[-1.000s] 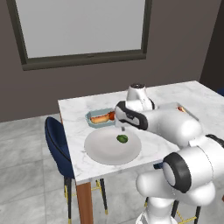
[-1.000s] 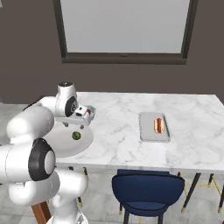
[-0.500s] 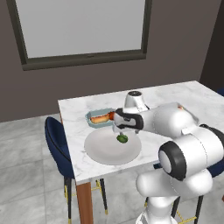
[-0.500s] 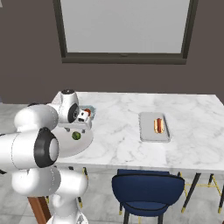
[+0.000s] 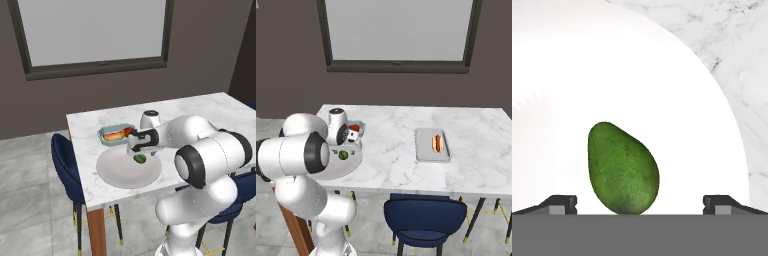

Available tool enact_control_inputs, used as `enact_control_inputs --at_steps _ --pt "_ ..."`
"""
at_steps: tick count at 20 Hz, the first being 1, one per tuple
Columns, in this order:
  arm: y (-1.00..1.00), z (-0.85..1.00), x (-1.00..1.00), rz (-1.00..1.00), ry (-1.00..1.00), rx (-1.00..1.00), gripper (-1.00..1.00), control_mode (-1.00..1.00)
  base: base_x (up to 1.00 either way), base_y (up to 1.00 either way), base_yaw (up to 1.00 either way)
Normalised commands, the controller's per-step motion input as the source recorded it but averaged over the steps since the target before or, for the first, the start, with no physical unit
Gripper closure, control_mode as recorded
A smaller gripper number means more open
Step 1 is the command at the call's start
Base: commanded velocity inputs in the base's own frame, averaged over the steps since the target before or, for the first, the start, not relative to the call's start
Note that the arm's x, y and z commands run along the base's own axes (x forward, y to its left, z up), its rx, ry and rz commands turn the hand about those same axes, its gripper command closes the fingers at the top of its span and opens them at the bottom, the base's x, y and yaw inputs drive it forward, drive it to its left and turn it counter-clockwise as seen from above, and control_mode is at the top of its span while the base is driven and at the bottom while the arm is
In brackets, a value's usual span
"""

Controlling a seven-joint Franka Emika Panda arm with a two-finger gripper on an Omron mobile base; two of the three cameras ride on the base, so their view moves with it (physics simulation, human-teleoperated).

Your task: Place one cooked food and one vegetable from the large plate to each tupperware container.

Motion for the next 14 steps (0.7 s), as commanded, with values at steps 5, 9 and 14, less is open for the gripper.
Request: enact_control_inputs --at_steps 5,9,14 --pt "0.06 -0.24 0.16 0.00 0.00 0.00 -1.00 -1.00 0.00 0.00 0.00" --pt "0.21 -0.13 0.00 0.00 0.00 0.00 -1.00 -1.00 0.00 0.00 0.00" --pt "0.15 -0.10 0.00 0.00 0.00 0.00 -1.00 -1.00 0.00 0.00 0.00"
